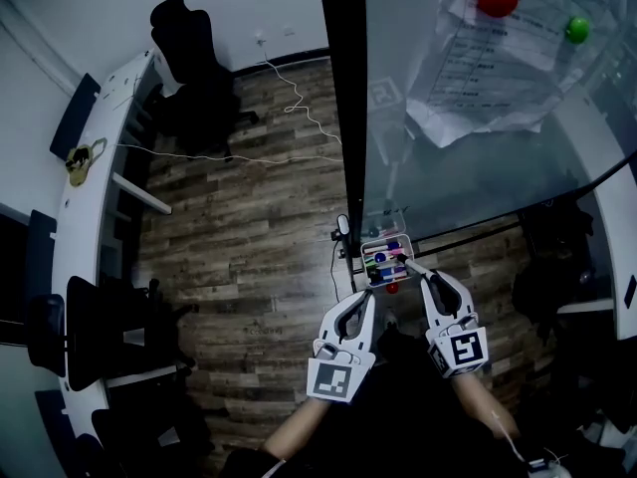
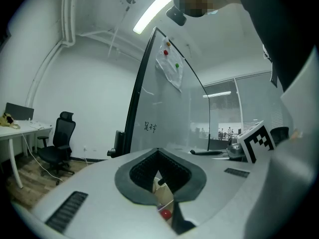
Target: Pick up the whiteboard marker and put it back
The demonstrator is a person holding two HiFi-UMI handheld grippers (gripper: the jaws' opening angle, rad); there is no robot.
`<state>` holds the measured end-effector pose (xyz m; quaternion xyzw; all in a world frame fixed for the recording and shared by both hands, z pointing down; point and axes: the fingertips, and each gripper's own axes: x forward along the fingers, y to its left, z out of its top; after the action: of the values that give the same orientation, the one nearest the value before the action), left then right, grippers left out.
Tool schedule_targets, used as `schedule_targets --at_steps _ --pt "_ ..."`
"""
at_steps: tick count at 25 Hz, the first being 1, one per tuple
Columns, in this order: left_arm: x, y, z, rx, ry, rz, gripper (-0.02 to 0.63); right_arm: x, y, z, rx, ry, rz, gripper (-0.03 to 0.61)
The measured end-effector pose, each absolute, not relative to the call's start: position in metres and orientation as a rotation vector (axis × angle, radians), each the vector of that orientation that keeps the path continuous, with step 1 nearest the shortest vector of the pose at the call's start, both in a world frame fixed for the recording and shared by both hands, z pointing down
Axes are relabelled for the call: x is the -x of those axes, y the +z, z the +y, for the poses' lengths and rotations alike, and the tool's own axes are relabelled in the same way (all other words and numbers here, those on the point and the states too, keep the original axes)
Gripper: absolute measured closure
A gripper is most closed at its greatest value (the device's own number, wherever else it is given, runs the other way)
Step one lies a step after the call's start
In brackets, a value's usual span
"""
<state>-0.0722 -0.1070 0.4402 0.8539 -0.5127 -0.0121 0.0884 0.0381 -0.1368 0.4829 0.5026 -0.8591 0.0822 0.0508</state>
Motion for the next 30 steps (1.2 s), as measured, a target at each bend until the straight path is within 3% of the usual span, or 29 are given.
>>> schedule_targets --at_steps 30 --pt "0.056 0.439 -0.160 -2.521 0.016 -1.579 0.612 -0.038 0.554 -0.182 -1.409 0.444 -2.546 0.499"
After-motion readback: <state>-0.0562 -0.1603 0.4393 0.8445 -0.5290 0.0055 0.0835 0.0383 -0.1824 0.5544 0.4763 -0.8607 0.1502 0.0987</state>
